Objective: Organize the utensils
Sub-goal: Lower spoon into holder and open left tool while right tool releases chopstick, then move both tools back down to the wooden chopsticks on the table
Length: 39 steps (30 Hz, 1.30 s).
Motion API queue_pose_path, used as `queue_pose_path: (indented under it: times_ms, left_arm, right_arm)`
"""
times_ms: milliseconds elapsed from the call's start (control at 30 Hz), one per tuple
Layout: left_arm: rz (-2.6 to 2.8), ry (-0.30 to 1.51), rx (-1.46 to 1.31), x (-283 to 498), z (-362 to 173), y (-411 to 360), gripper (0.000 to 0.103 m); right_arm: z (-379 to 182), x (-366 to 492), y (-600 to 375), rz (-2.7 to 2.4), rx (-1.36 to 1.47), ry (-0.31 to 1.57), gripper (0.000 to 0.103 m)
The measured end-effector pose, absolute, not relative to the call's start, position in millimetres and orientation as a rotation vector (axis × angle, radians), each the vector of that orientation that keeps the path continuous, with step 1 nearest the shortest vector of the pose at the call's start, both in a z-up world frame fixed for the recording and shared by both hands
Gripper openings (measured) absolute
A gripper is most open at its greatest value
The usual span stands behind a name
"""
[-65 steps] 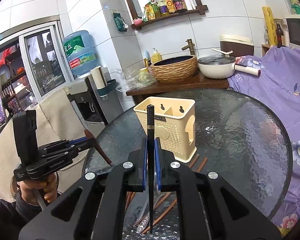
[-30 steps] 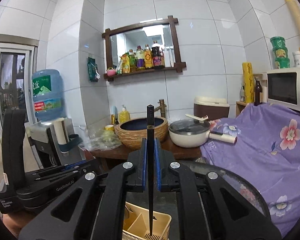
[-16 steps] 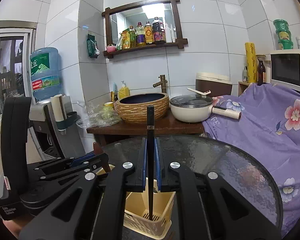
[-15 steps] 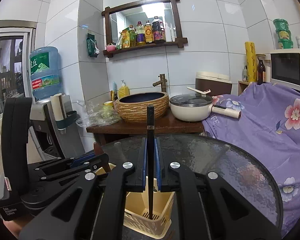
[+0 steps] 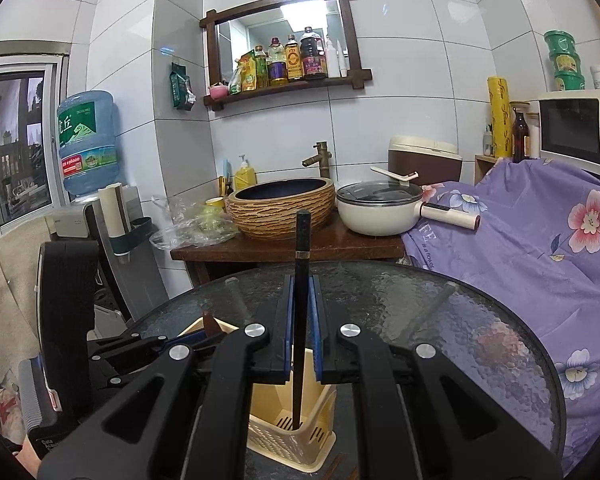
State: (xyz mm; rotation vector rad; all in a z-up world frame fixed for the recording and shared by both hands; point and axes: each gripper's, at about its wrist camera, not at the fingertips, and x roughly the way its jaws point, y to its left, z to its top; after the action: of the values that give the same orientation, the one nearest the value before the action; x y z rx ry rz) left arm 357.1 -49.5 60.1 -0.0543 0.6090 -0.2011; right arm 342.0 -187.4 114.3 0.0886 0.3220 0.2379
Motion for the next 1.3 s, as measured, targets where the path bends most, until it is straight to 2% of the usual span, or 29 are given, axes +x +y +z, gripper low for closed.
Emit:
queue_pose_path:
  times_ms: [233,333,367,433,467,533,600,633,700,767,900,1167,1233,1300]
  left_arm:
    - [-0.208,0.585,-0.063,352.8,63.9,-47.7,0.016]
    - [-0.216,0.561,-0.061,346.4,72.1,-47.4,0.026]
    - [-0.214,0.549,-0.059,343.6,75.0,-47.0,0.032]
    - [-0.204,0.522,-0.059,336.9,81.0,-43.1,0.039]
    - [-0.2,0.509,-0.064,332.9,83.3,-39.4,0.043]
    - [-0.187,0.49,-0.076,326.2,86.4,-31.7,0.051]
    - [-0.174,0.474,-0.086,318.8,88.2,-23.8,0.063]
    - [-0.162,0.467,-0.089,313.4,88.3,-19.0,0.067]
    - [-0.149,0.461,-0.095,303.4,86.2,-10.5,0.078]
    - [-0.146,0.46,-0.099,292.0,82.0,-3.8,0.084]
    - [-0.134,0.477,-0.076,273.8,72.0,5.5,0.095]
    - [-0.145,0.574,-0.072,245.1,37.6,19.3,0.096]
    - [-0.141,0.591,-0.079,240.5,28.5,23.6,0.096]
    - [-0.133,0.604,-0.078,236.8,19.6,25.9,0.096]
  right_arm:
    - [114.9,345.2,-190.6,0.241,0.093,0.339,0.008]
    - [115.7,345.8,-188.6,0.247,0.077,0.343,0.009]
    - [116.3,344.9,-189.3,0.243,0.078,0.338,0.012]
    - [117.8,342.8,-192.7,0.245,0.094,0.336,0.035]
    - [119.0,340.0,-195.2,0.243,0.106,0.326,0.053]
    - [121.4,333.7,-199.0,0.235,0.112,0.305,0.055]
    - [122.5,329.1,-201.3,0.225,0.111,0.314,0.056]
    - [122.3,327.0,-203.0,0.223,0.116,0.319,0.056]
    - [120.1,320.2,-206.5,0.235,0.129,0.329,0.065]
    - [115.9,311.7,-208.4,0.244,0.135,0.351,0.068]
    - [100.9,298.1,-209.4,0.266,0.139,0.427,0.069]
    - [58.7,260.5,-211.6,0.297,0.118,0.507,0.074]
    - [48.6,252.6,-214.6,0.285,0.123,0.513,0.083]
    - [37.4,246.8,-219.5,0.256,0.13,0.525,0.083]
